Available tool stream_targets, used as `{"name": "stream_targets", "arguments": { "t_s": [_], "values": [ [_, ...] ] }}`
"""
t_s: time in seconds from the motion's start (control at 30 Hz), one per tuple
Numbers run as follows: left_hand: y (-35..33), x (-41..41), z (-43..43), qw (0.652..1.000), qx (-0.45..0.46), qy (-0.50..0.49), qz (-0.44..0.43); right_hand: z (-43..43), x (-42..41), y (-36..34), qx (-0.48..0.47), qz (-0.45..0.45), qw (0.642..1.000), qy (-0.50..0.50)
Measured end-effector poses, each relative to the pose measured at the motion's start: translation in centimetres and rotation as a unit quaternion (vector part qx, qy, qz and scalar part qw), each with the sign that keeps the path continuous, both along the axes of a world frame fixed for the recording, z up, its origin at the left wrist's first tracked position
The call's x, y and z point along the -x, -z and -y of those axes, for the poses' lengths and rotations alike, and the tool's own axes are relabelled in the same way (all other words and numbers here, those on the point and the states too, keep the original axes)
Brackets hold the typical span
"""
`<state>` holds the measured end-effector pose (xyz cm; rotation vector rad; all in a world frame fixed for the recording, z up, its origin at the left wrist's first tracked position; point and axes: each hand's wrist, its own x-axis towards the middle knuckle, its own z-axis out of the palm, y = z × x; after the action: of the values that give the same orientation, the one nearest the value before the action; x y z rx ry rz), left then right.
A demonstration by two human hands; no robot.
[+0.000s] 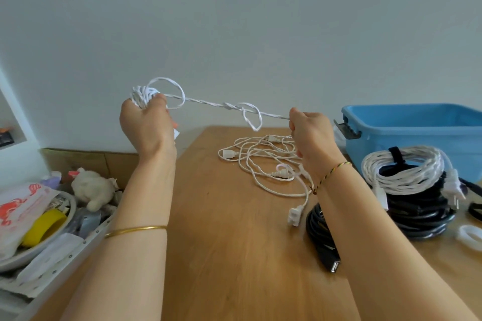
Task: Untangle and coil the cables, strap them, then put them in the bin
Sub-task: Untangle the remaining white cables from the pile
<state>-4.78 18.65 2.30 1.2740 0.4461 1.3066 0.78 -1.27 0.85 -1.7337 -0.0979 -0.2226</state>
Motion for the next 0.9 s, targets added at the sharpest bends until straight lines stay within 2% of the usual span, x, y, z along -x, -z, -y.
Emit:
{"name": "stream_targets", "arguments": {
  "t_s": [0.13, 0.23, 0.33, 0.43, 0.57, 0.63, 0.73, 0.83, 0.9],
  "values": [
    [0.1, -0.1, -0.4, 1.0, 0.011, -0.014, 0.017, 1.1, -0.5, 0.5, 0.001, -0.035, 0.999, 0.029],
    [-0.3, 0.7, -2.7, 0.996, 0.062, -0.04, 0.058, 2.7, -1.1, 0.8, -0.018, -0.058, 0.995, 0.074],
    [-0.6, 1.1, -3.6, 0.997, 0.066, -0.01, 0.043, 2.5, -1.3, 0.6, -0.029, -0.044, 0.997, 0.065],
    [-0.6, 0.4, -1.5, 0.997, 0.045, 0.06, -0.007, 0.9, -0.9, 0.9, 0.053, -0.007, 0.998, 0.016],
    [-0.1, -0.4, 0.5, 0.988, 0.017, 0.134, -0.079, 0.5, -0.7, 0.8, 0.219, 0.088, 0.97, 0.062],
    [0.1, -0.6, 1.3, 0.98, -0.014, 0.17, -0.103, 0.1, -0.1, 0.2, 0.226, 0.15, 0.96, 0.063],
    [-0.1, -0.4, 3.0, 0.96, -0.054, 0.236, -0.137, -1.4, 1.5, -1.0, 0.136, 0.221, 0.965, -0.028],
    [-0.6, 0.4, 4.3, 0.936, -0.078, 0.306, -0.156, -2.7, 2.9, -1.1, 0.095, 0.217, 0.961, -0.145],
    [-0.8, 0.7, 4.7, 0.923, -0.102, 0.331, -0.167, -2.9, 2.9, -0.8, 0.076, 0.19, 0.961, -0.188]
  ]
}}
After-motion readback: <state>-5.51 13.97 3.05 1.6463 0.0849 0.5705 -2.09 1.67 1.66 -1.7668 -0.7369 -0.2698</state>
